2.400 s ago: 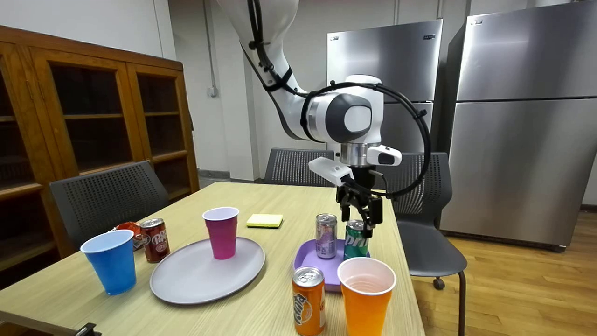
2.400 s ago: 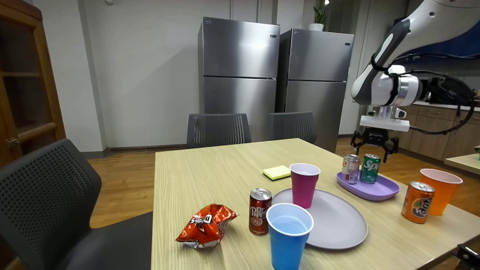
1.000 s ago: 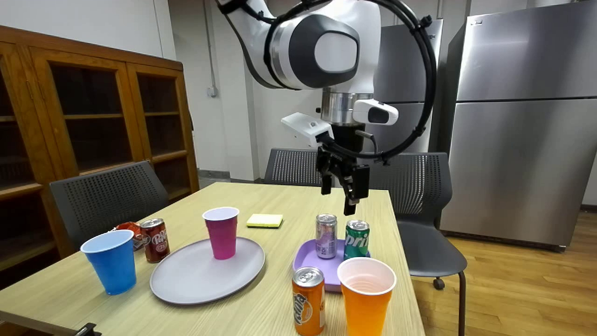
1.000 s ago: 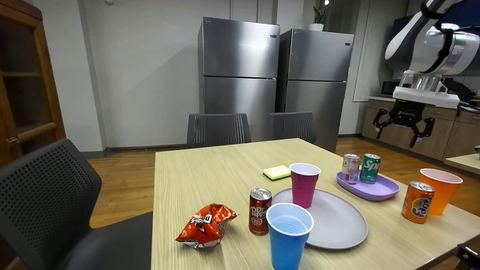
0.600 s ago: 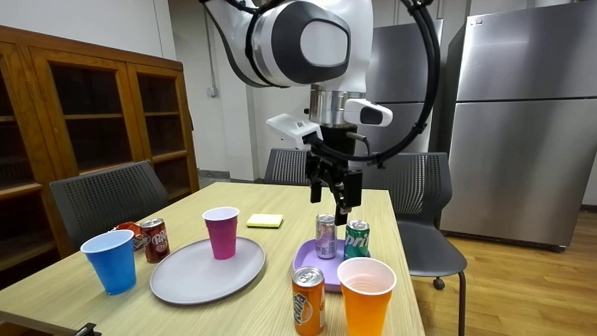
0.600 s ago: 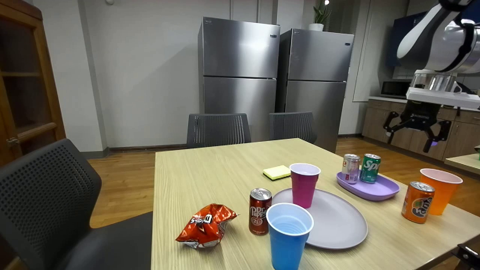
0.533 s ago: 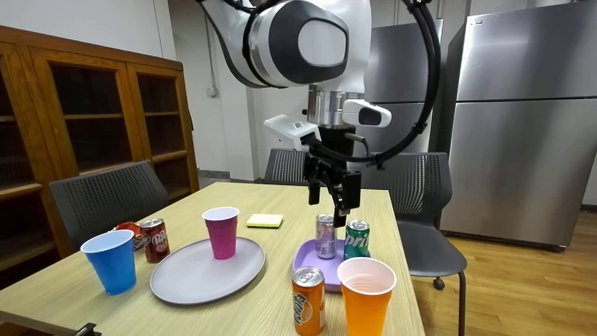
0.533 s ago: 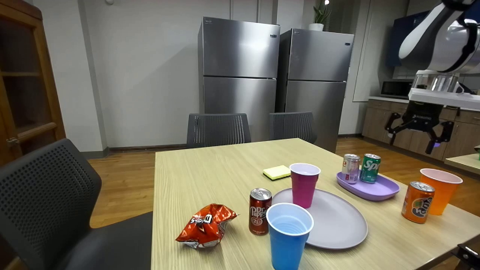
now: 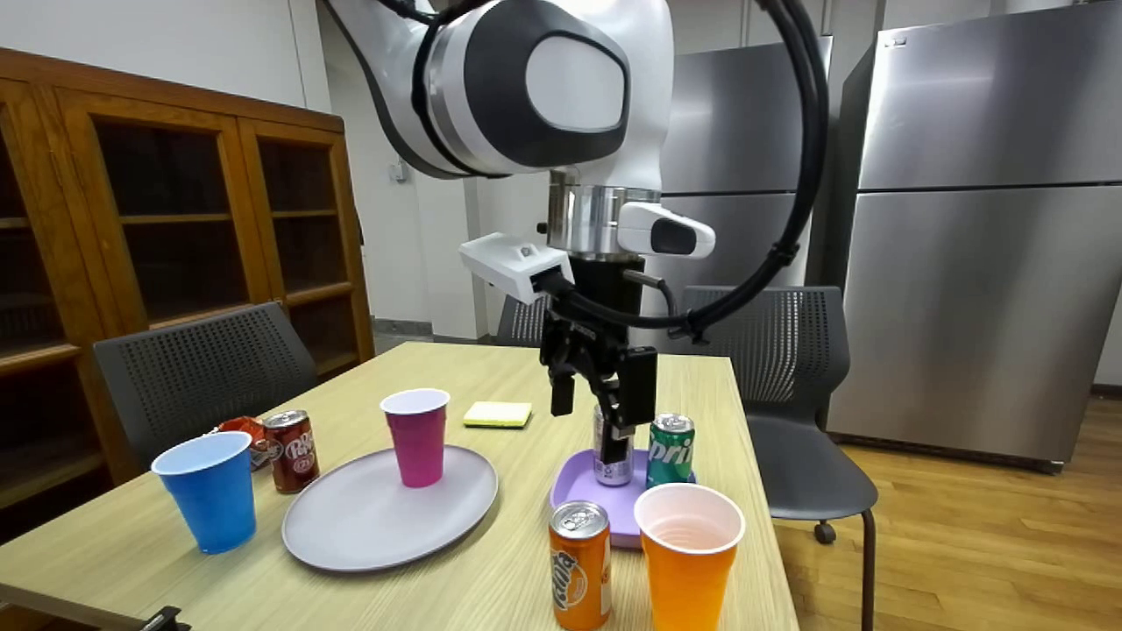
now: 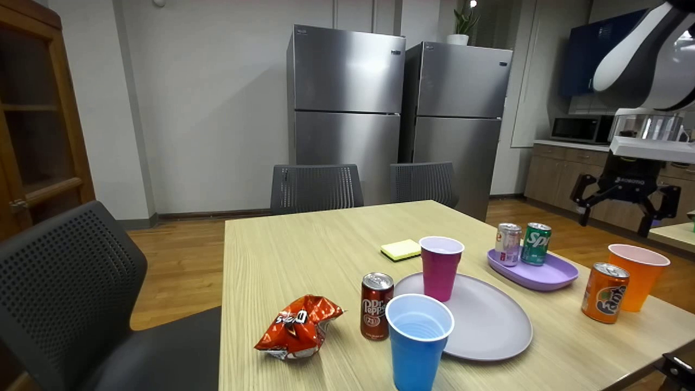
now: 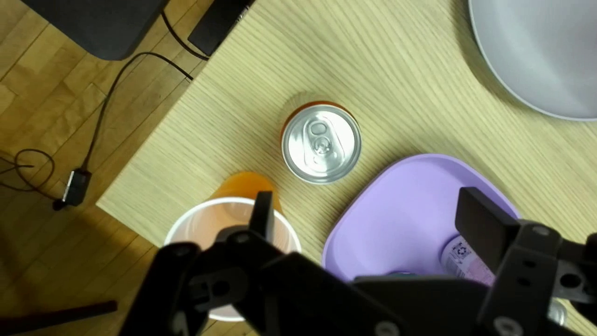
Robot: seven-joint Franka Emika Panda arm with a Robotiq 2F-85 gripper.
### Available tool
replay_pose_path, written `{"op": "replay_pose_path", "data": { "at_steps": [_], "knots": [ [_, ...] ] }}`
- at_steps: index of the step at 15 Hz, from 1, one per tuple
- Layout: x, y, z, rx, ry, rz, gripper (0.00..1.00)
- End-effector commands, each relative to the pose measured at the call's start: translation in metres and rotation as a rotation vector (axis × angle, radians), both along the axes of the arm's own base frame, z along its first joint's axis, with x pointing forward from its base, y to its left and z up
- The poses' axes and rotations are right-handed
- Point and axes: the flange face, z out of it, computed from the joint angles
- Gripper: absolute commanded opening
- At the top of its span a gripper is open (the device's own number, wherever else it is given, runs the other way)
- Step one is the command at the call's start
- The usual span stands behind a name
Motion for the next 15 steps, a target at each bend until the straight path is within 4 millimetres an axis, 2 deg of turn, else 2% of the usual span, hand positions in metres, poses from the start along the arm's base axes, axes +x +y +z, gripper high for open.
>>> {"op": "replay_pose_path", "data": {
  "at_steps": [1, 6, 15],
  "knots": [
    [-0.021, 0.008, 0.002, -0.013, 0.007, 0.003, 1.00],
    [-0.033, 0.015, -0.012, -0.039, 0.026, -0.013, 1.00],
    [-0.024, 0.021, -0.035, -0.092, 0.002, -0.055, 1.00]
  ]
}}
